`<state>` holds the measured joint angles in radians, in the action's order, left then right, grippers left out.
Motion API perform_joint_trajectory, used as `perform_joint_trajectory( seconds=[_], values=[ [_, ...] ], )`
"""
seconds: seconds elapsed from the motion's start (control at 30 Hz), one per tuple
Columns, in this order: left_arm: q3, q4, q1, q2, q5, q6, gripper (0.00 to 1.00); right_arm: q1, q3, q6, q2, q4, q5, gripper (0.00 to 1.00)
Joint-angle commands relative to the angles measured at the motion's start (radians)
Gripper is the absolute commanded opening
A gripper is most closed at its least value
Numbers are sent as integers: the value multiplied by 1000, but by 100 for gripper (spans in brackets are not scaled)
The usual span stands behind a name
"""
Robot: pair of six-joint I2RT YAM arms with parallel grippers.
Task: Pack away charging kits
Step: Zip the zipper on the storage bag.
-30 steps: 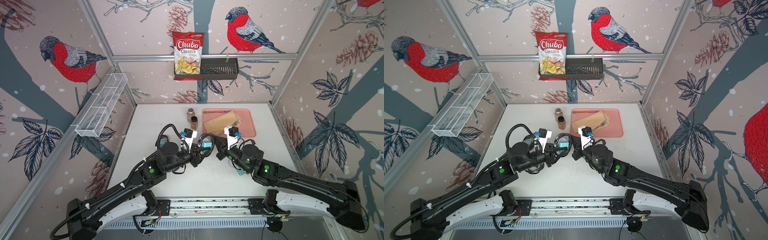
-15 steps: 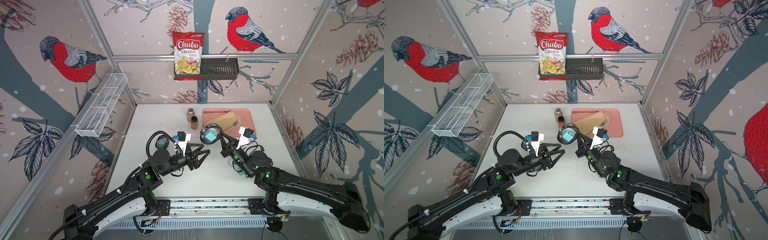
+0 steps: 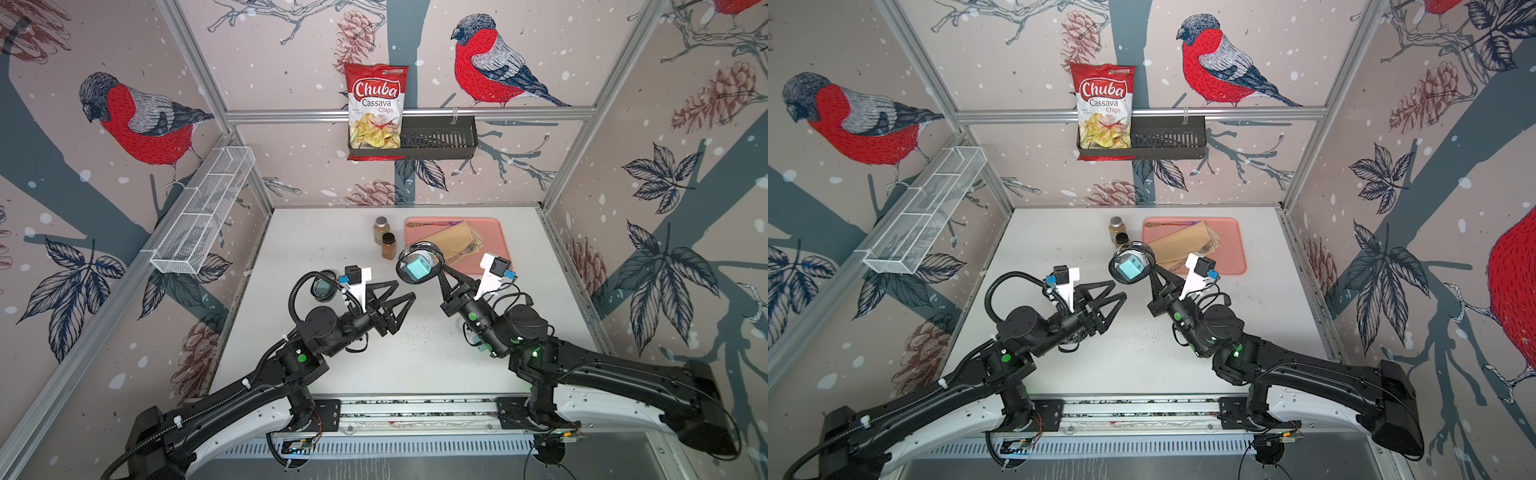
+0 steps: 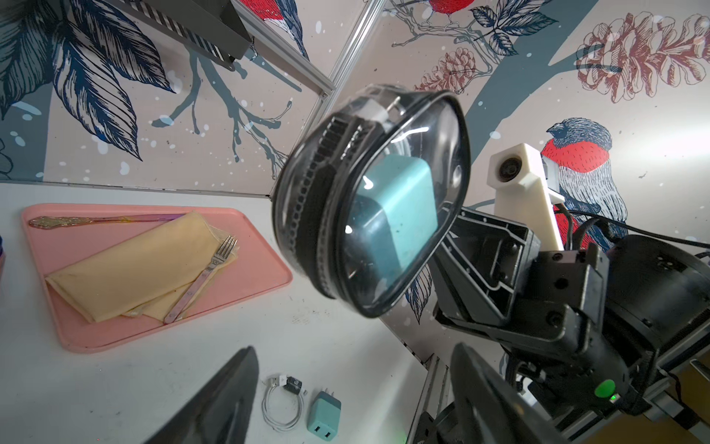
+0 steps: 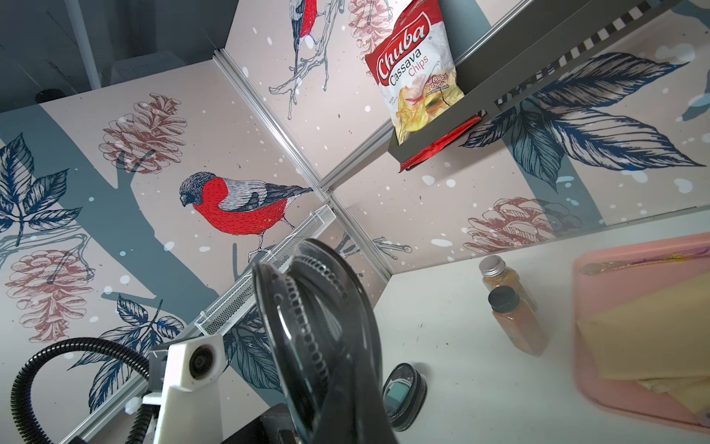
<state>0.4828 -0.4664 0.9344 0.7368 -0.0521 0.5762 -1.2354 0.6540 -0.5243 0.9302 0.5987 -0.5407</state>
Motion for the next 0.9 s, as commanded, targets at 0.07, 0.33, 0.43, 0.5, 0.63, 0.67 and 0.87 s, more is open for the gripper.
perform_joint_trajectory(
  seconds=[0.07, 0.33, 0.43, 0.5, 0.63, 0.67, 0.87],
  values=[
    [-27, -176, 1, 6, -18, -20, 94, -14, 11, 7, 11, 82, 17, 0],
    [1, -303, 0, 88, -11, -62, 96, -45, 19, 11, 21, 91, 15, 0],
    [24, -327, -1, 125, -14, -71, 96, -51, 13, 9, 21, 98, 15, 0],
    [38, -361, 0, 149, -44, -72, 96, -50, 12, 6, 25, 104, 14, 0],
    [46, -416, 0, 159, -52, -61, 96, -50, 4, -2, 32, 117, 15, 0],
    [40, -435, 0, 158, -51, -56, 93, -50, -1, -3, 32, 122, 15, 0],
    [51, -468, 0, 169, -61, -28, 70, -50, -15, -9, 22, 135, 4, 0]
  ],
)
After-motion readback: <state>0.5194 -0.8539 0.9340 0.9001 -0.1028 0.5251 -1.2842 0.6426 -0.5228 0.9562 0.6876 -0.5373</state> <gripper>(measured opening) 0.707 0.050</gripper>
